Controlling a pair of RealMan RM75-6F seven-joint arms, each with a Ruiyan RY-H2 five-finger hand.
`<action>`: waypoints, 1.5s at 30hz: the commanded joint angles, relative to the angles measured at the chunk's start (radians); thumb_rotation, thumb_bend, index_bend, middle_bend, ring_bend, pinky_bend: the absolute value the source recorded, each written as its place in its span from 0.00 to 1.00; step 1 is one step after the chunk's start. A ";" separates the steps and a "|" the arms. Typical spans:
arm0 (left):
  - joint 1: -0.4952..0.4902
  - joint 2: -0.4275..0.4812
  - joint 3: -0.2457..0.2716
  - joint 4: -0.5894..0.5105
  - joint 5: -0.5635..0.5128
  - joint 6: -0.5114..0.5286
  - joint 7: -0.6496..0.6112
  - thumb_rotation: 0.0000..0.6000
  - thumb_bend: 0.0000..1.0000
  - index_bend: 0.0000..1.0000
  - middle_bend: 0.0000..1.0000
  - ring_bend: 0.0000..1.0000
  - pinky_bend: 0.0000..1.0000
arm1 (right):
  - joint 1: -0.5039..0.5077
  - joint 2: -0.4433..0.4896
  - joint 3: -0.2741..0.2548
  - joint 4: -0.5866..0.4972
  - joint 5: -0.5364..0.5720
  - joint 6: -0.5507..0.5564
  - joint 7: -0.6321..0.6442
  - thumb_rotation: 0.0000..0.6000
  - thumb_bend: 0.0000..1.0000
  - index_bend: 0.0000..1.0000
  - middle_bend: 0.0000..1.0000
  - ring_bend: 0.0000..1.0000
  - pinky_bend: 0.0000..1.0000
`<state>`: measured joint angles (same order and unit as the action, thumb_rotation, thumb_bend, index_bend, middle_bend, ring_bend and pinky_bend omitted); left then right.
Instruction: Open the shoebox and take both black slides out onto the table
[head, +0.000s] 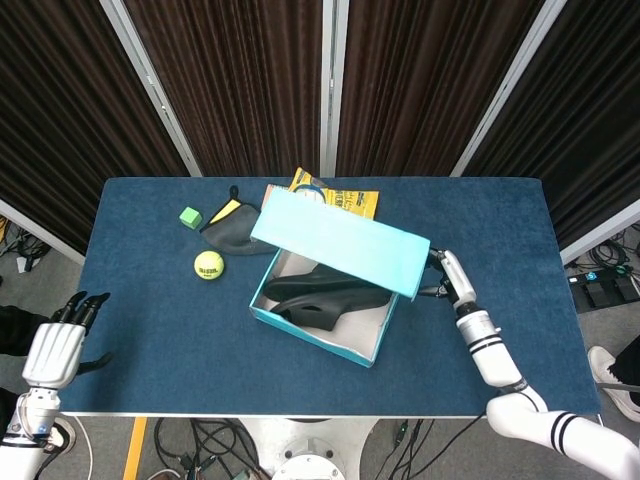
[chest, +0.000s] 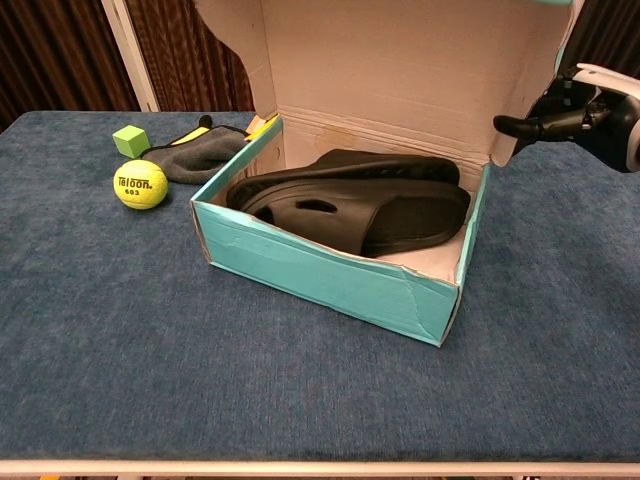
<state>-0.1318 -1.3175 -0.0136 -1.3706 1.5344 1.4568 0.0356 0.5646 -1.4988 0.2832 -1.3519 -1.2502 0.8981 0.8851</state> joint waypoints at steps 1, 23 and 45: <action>0.000 0.000 -0.001 0.002 -0.001 -0.001 -0.002 1.00 0.00 0.12 0.17 0.11 0.34 | 0.020 0.088 0.090 -0.074 0.106 -0.180 0.229 1.00 0.25 0.69 0.52 0.38 0.46; 0.000 -0.001 0.002 0.007 -0.002 -0.003 -0.007 1.00 0.00 0.12 0.17 0.11 0.34 | -0.060 0.017 0.201 0.042 0.144 0.048 0.092 1.00 0.00 0.00 0.00 0.00 0.00; -0.001 0.000 0.000 0.003 0.005 0.008 -0.010 1.00 0.00 0.12 0.17 0.11 0.34 | -0.056 0.041 0.095 -0.143 -0.079 0.353 -0.450 1.00 0.09 0.00 0.14 0.00 0.05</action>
<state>-0.1330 -1.3180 -0.0139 -1.3679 1.5389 1.4644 0.0253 0.4767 -1.4643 0.4127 -1.4719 -1.2868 1.2832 0.5027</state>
